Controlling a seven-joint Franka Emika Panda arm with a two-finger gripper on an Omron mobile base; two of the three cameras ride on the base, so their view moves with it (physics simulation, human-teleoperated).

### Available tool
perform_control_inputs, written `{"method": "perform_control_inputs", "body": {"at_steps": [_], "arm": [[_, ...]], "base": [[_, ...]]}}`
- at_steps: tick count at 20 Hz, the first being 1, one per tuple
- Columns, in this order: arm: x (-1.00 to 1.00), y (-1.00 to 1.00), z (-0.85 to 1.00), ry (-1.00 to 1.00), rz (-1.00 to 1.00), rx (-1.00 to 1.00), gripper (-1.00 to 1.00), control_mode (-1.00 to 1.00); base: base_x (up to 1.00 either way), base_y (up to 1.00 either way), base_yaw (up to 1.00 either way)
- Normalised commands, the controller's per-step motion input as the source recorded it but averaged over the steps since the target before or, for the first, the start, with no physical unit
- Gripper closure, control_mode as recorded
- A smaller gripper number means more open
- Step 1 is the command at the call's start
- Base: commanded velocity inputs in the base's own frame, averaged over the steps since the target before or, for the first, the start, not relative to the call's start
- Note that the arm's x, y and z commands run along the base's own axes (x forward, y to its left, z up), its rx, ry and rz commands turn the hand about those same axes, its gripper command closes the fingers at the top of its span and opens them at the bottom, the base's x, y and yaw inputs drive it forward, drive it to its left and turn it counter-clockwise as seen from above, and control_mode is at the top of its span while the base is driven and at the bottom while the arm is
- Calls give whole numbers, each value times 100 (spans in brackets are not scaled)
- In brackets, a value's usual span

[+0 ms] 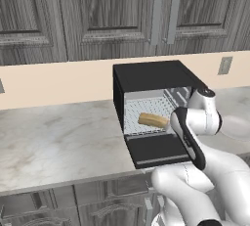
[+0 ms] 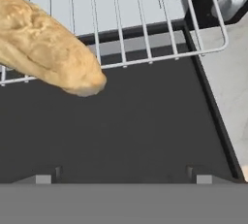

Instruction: Pull the toaster oven rack outwards. Pick up the baguette from the plate and place it on the toaster oven rack. Close the toaster oven door fully and set the temperature to the lowest setting.

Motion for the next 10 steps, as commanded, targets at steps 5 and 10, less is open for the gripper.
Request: {"method": "perform_control_inputs", "body": {"at_steps": [5,10], "arm": [[18,0,-6,-16,-7,0,-100,-100],[15,0,0,-19,-7,0,-100,-100]], "base": [[0,0,0],[0,0,0]]}}
